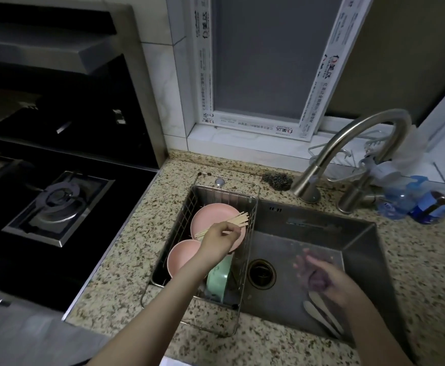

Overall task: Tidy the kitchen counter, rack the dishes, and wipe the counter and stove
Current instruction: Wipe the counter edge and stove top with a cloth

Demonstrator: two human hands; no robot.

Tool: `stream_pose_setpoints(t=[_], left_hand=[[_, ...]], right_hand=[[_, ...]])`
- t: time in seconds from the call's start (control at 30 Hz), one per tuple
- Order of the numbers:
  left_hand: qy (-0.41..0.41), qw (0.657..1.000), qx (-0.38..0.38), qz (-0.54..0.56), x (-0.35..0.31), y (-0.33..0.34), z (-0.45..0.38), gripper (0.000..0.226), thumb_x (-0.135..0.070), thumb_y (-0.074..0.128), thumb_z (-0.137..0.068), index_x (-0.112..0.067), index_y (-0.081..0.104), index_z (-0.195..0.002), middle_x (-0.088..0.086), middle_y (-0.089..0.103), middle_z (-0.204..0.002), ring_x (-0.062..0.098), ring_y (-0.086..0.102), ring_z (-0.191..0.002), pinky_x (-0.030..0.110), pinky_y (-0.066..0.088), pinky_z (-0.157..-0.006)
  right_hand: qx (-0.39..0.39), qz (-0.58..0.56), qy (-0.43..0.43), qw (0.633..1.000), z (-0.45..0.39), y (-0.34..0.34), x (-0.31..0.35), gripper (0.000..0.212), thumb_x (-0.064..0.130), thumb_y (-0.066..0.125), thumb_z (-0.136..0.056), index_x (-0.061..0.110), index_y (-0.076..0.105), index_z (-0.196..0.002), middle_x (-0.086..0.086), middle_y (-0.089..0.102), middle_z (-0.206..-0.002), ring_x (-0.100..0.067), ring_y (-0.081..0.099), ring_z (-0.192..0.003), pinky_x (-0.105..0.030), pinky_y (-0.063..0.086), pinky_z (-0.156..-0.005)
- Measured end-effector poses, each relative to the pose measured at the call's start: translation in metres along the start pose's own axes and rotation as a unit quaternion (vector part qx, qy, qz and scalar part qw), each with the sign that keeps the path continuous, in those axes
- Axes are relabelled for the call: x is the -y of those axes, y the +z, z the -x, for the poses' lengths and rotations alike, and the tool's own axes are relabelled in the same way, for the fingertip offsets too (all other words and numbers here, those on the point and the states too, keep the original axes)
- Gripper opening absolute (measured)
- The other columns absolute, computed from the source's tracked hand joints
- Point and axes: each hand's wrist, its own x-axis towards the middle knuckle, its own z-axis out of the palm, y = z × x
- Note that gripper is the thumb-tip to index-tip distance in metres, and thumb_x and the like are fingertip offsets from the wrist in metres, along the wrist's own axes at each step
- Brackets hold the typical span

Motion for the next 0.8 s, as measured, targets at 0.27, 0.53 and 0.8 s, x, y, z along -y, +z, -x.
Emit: stream_pose_setpoints(t=[0.27,0.53,0.8], left_hand=[[-0.036,0.998,-0.039,0.044,0.026,-0.062,0.005,0.018,-0.008,0.057,-0.089,-0.022,0.062,-0.08,-0.011,0.062,-0.087,0.007,0.054,-0.082,0.018,0.045,-0.062],[-0.073,0.982,-0.136,0.11,0.08,-0.202,0.038,0.014,-0.01,0.057,-0.092,-0.008,0.067,-0.102,-0.007,0.06,-0.089,-0.004,0.055,-0.065,0.006,0.04,-0.052],[-0.081,0.959,-0.227,0.148,0.147,-0.392,0.089,0.015,-0.01,0.054,-0.092,-0.013,0.069,-0.093,-0.001,0.063,-0.093,0.01,0.056,-0.088,0.028,0.044,-0.085]], right_hand=[[-0.134,0.358,-0.05,0.923,-0.018,0.067,-0.026,0.018,0.011,0.045,-0.099,0.002,0.055,-0.086,-0.015,0.056,-0.064,-0.023,0.054,-0.047,-0.028,0.041,-0.051],[0.031,-0.082,-0.064,0.994,0.015,0.276,-0.026,0.036,0.04,0.04,-0.097,0.011,0.061,-0.101,-0.007,0.067,-0.094,-0.02,0.065,-0.083,-0.034,0.054,-0.074],[0.152,-0.158,0.087,0.972,0.038,0.495,-0.117,0.048,0.049,0.055,-0.077,0.01,0.067,-0.101,-0.014,0.069,-0.102,-0.029,0.064,-0.094,-0.047,0.049,-0.084]])
